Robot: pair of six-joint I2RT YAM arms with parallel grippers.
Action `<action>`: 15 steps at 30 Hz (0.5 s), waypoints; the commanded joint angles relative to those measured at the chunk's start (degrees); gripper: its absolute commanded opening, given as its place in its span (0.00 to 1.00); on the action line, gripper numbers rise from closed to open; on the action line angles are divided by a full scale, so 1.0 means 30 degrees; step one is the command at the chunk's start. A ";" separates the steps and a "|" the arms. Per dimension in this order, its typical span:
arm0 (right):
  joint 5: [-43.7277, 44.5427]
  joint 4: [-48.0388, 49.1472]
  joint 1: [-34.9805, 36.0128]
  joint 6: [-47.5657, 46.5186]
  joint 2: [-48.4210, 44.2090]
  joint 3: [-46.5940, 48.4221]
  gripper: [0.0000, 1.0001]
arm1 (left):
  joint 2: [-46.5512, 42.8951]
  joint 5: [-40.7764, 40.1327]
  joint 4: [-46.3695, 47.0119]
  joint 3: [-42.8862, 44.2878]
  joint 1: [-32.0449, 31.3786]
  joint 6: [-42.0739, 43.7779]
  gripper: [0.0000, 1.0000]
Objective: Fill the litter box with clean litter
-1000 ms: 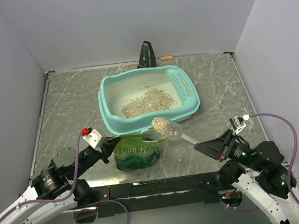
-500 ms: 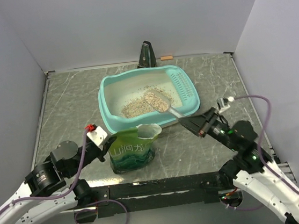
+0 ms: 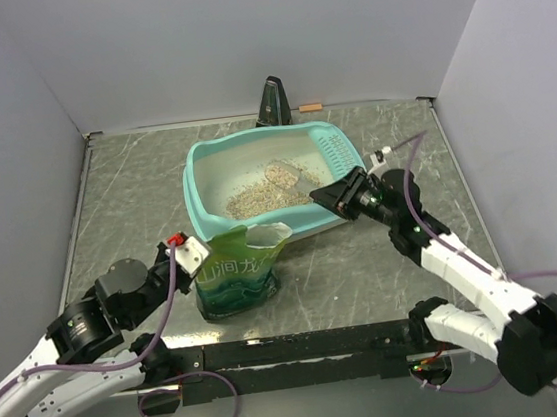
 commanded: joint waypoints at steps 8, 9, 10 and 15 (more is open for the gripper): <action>-0.3513 -0.0896 -0.0184 -0.5208 0.4684 0.4184 0.00 | -0.1340 -0.2296 0.4752 0.0483 0.0100 0.1134 0.01; -0.3482 -0.1512 -0.0184 -0.5794 0.5120 0.4623 0.00 | -0.0845 -0.2093 0.4752 0.0541 0.0099 0.1105 0.01; -0.3395 -0.2795 -0.0184 -0.6757 0.5328 0.5556 0.00 | -0.0579 -0.1946 0.4723 0.0570 0.0128 0.1046 0.01; -0.0997 -0.7137 -0.0184 -1.0071 0.6879 0.8549 0.00 | 0.0827 -0.0951 0.5249 0.0483 0.0362 0.0636 0.01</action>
